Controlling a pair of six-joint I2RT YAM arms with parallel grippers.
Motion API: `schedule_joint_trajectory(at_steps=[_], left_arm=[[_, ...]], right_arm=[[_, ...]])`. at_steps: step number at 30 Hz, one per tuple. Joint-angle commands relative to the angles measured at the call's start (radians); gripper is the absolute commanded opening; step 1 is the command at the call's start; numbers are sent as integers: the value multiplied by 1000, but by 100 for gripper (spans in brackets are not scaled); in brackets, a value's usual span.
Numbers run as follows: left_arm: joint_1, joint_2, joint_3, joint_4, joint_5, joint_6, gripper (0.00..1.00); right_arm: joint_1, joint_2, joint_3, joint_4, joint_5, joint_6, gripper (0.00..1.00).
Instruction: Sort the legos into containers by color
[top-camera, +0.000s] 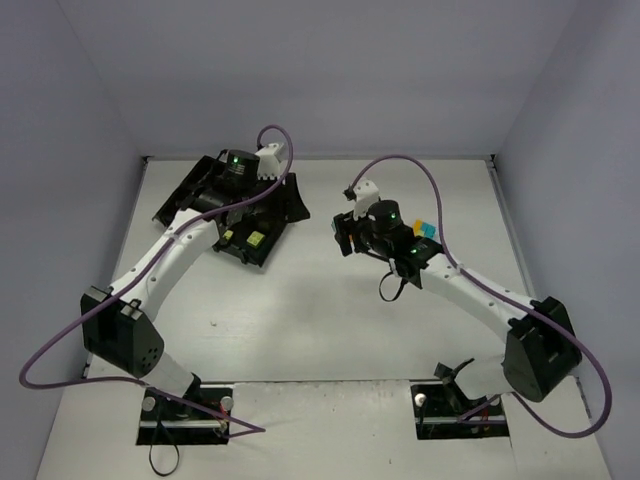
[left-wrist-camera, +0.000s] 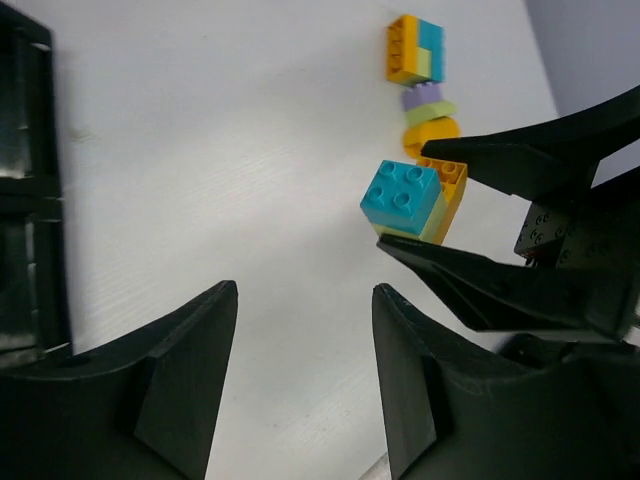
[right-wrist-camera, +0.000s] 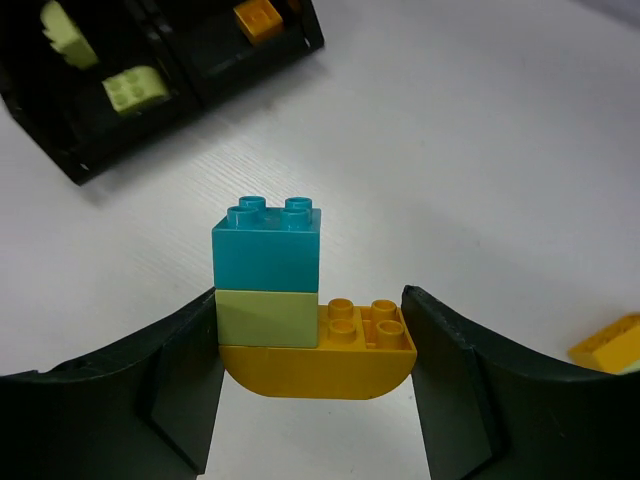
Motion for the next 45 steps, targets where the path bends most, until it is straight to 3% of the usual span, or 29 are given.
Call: schedule_joint_trajectory(at_steps=[1,7,26,29,31,35,39,45], left_arm=[[-7,-7,30,130,196,-34,50],[-13,17,39,199,314,-124,50],[-73,68,21,219,360,-149,49],[-74,67,15,222,373,-146,39],[-74,70,12,222,382,-141,27],[-76,74,7,223,396,-129,21],[-76,79,4,228,416,-128,1],[-39,70,49,159,420,-62,0]], right_arm=[[-6,-89,-15,140,-158,-170,0],[-5,-175,-55,176,-256,-251,0],[-5,-206,-44,169,-284,-240,0],[-5,-204,-41,170,-284,-242,1],[-5,-202,-41,172,-287,-240,1],[-5,-199,-41,178,-293,-236,1],[-6,-196,-41,179,-297,-237,0],[-8,-213,-92,167,-291,-234,0]])
